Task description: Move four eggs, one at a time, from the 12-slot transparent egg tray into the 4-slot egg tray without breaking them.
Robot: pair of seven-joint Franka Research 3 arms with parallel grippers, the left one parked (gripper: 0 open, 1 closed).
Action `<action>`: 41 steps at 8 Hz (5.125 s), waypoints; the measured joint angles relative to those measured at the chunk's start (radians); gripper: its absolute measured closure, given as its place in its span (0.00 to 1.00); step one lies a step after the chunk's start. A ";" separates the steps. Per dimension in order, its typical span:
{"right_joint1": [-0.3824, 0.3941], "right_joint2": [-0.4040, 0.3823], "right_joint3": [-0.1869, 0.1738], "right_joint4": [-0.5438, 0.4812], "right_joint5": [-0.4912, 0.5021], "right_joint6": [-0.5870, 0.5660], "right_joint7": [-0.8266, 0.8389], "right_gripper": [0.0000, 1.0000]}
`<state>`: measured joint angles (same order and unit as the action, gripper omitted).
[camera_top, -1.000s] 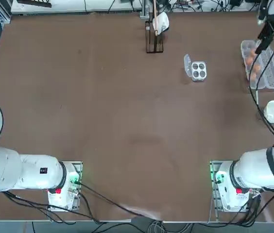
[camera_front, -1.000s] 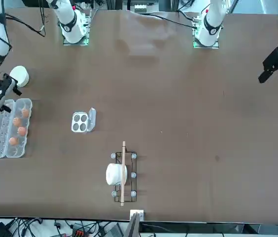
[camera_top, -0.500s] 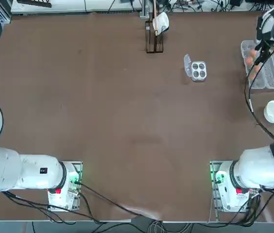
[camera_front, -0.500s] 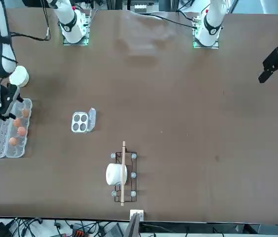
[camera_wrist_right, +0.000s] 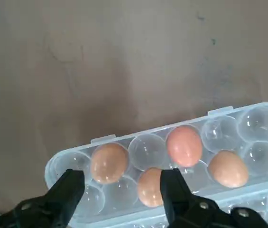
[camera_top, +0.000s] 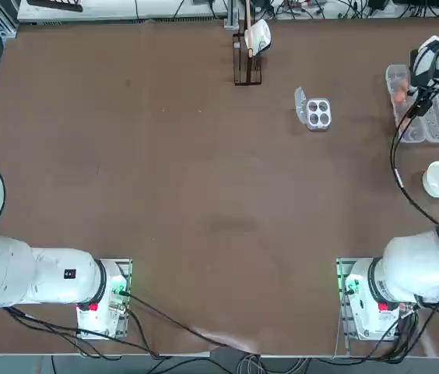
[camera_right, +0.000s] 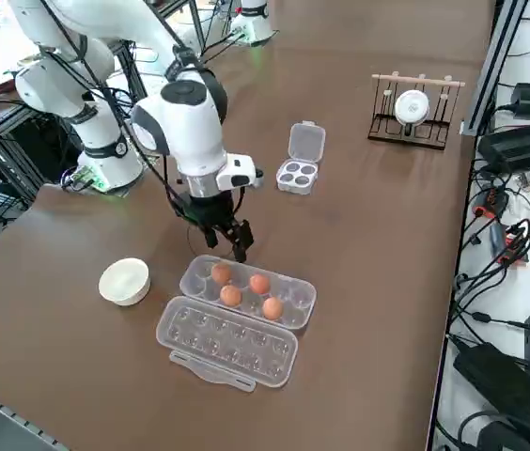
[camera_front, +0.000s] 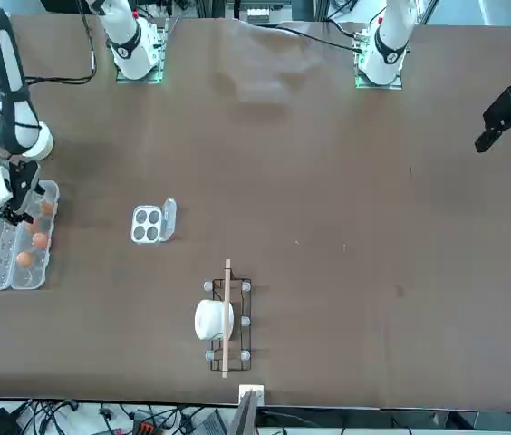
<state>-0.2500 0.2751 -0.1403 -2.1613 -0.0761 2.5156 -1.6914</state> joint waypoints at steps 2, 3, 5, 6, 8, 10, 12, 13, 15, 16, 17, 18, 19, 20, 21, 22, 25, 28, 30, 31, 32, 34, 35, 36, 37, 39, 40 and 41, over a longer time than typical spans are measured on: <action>-0.010 0.011 0.000 -0.030 0.000 0.038 -0.018 0.06; -0.014 0.024 0.000 -0.039 0.000 0.055 -0.025 0.06; -0.023 0.051 0.000 -0.041 0.000 0.080 -0.043 0.06; -0.030 0.063 0.000 -0.041 0.000 0.097 -0.051 0.07; -0.039 0.089 0.000 -0.041 0.000 0.117 -0.062 0.07; -0.043 0.100 0.000 -0.041 0.000 0.122 -0.064 0.10; -0.047 0.106 0.000 -0.041 0.000 0.122 -0.065 0.13; -0.048 0.109 0.000 -0.041 0.000 0.123 -0.066 0.15; -0.048 0.109 0.002 -0.040 0.000 0.128 -0.067 0.25; -0.048 0.109 0.003 -0.039 0.000 0.128 -0.067 0.26; -0.048 0.109 0.004 -0.039 0.000 0.129 -0.068 0.28; -0.048 0.110 0.004 -0.039 0.000 0.129 -0.068 0.28; -0.049 0.110 0.005 -0.039 0.000 0.129 -0.068 0.28; -0.049 0.111 0.007 -0.038 0.000 0.129 -0.068 0.28; -0.049 0.113 0.012 -0.036 0.000 0.129 -0.068 0.28; -0.049 0.120 0.015 -0.030 0.000 0.128 -0.068 0.28; -0.051 0.126 0.016 -0.021 0.000 0.122 -0.086 0.30; -0.052 0.119 0.016 -0.012 0.004 0.105 -0.098 0.42; -0.053 0.123 0.017 0.016 0.029 0.053 -0.098 0.42; -0.054 0.119 0.017 0.037 0.035 0.020 -0.098 0.42; -0.055 0.106 0.017 0.052 0.036 -0.005 -0.098 0.42; -0.057 0.046 0.018 0.071 0.041 -0.078 -0.098 0.42; -0.057 0.003 0.020 0.081 0.050 -0.136 -0.089 0.42; -0.055 -0.048 0.024 0.089 0.067 -0.200 -0.059 0.42; -0.046 -0.103 0.032 0.092 0.079 -0.262 0.012 0.42; 0.016 -0.174 0.040 0.091 0.083 -0.340 0.234 0.42; 0.059 -0.185 0.043 0.087 0.084 -0.356 0.367 0.42; 0.111 -0.188 0.045 0.084 0.086 -0.372 0.518 0.42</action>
<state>-0.1390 0.0874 -0.0954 -2.0775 0.0095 2.1439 -1.1737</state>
